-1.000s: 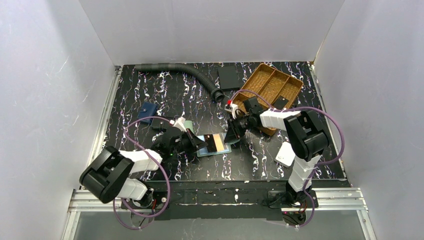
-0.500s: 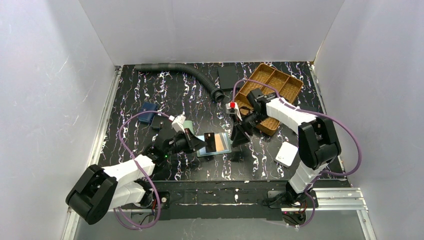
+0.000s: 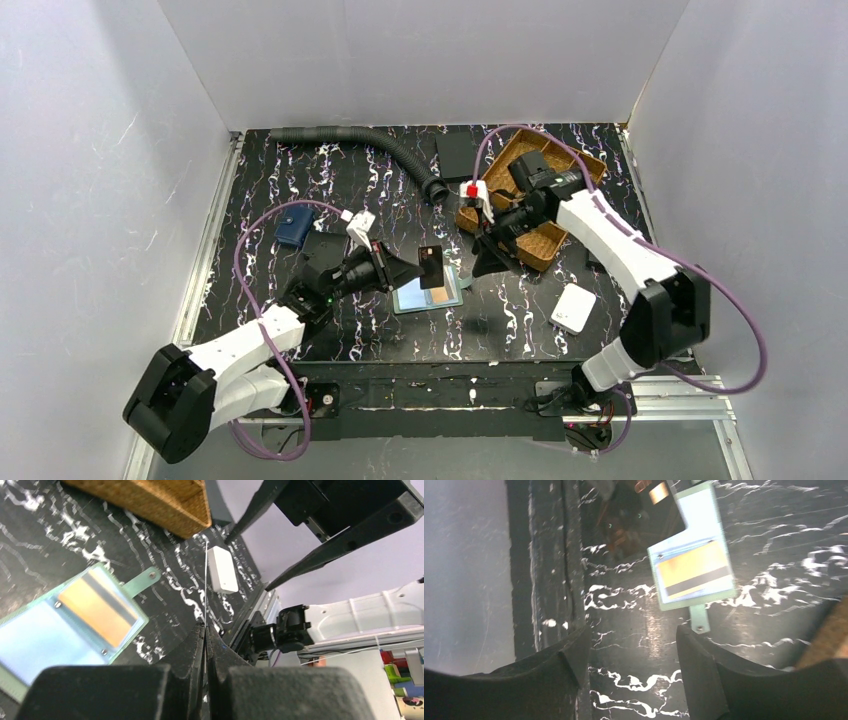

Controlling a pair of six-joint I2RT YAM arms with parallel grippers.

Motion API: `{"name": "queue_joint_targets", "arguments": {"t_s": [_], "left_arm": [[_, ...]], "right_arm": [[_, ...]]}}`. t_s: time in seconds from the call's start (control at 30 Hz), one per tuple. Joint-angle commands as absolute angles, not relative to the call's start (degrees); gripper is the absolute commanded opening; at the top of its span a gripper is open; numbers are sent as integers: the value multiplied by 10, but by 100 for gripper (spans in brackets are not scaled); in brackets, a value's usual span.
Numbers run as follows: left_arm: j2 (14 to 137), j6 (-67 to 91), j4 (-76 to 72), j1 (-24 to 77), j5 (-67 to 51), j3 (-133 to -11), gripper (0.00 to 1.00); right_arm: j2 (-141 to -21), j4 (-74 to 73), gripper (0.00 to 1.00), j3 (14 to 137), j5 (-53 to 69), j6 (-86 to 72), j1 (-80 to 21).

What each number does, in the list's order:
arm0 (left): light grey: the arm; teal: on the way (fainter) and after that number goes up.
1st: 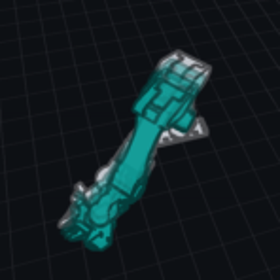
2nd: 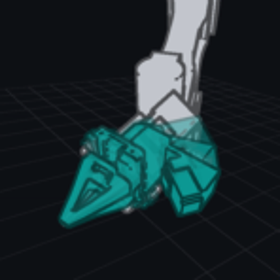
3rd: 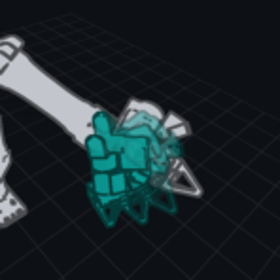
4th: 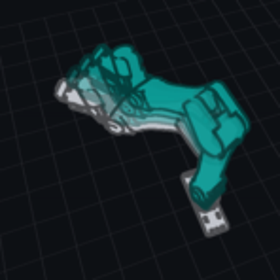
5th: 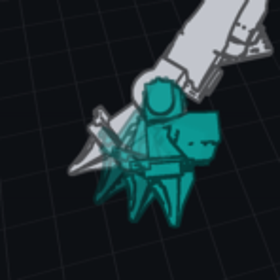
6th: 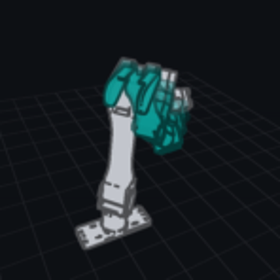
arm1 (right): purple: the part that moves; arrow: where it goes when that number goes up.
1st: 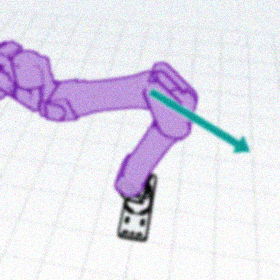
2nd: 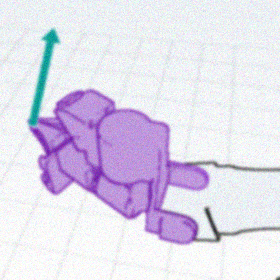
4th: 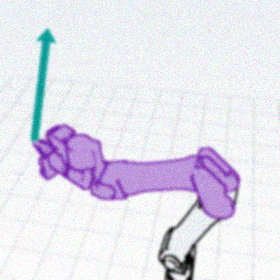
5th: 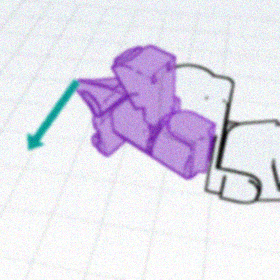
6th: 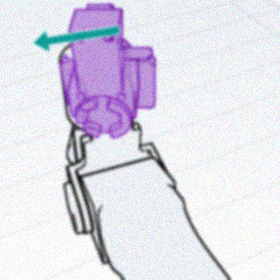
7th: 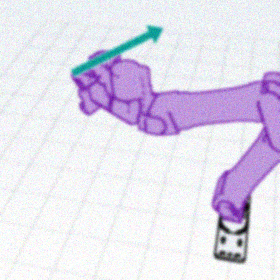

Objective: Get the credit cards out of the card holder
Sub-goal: Place the credit card in the storage box.

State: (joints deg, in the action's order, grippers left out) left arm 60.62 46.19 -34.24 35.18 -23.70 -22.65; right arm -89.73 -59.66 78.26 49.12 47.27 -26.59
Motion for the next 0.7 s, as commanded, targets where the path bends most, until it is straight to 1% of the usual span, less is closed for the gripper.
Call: {"name": "queue_joint_targets", "arguments": {"t_s": [0.0, 0.13, 0.37, 0.43, 0.57, 0.67], "left_arm": [[586, 455, -364, 364, -250, -271, 0], [589, 460, -382, 372, -247, -300, 0], [590, 468, -410, 382, -239, -334, 0], [591, 470, -416, 384, -238, -338, 0], [592, 475, -427, 390, -228, -343, 0], [594, 476, -433, 395, -220, -344, 0]], "right_arm": [[-840, -500, 73, 801, 448, 351, -263], [-845, -521, 73, 832, 480, 324, -263], [-823, -467, 74, 812, 537, 243, -250], [-819, -439, 74, 801, 586, 206, -237], [-812, -329, 73, 757, 685, 79, -225], [-816, -301, 71, 746, 719, 42, -225]]}}
